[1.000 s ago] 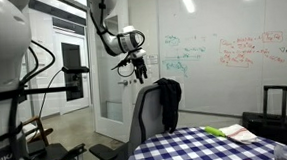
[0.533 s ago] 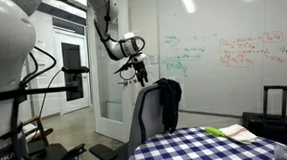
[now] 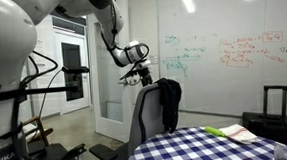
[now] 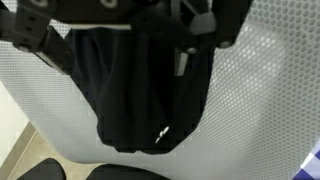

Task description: Pick up the cloth from the chair and put it on the table

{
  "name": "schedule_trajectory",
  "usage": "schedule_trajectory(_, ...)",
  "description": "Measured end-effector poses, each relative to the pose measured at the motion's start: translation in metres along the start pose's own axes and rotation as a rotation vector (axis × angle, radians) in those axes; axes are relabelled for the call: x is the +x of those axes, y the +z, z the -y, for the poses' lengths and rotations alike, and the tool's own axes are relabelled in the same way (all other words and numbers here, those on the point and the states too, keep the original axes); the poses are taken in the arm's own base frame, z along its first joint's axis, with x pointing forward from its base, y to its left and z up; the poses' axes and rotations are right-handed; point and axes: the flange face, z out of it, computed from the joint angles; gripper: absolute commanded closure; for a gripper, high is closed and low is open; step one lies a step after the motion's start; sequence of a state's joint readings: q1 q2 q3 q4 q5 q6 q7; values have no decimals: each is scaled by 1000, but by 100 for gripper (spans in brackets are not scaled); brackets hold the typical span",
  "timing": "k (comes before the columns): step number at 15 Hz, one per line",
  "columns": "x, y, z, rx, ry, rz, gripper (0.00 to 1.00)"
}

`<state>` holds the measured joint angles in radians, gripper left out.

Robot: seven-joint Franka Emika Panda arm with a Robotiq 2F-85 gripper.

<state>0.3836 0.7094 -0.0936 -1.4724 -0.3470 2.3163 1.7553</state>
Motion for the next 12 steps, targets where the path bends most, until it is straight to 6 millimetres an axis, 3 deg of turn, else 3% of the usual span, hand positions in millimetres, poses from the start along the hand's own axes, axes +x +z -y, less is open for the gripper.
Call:
schedule_trajectory(4,5,25,3,-48,7,-27,56)
schedule_trajectory(9,10,24,12,-45,16,-41,94)
schedule_trajectory(12,12,13,20,-21,22,-41,100)
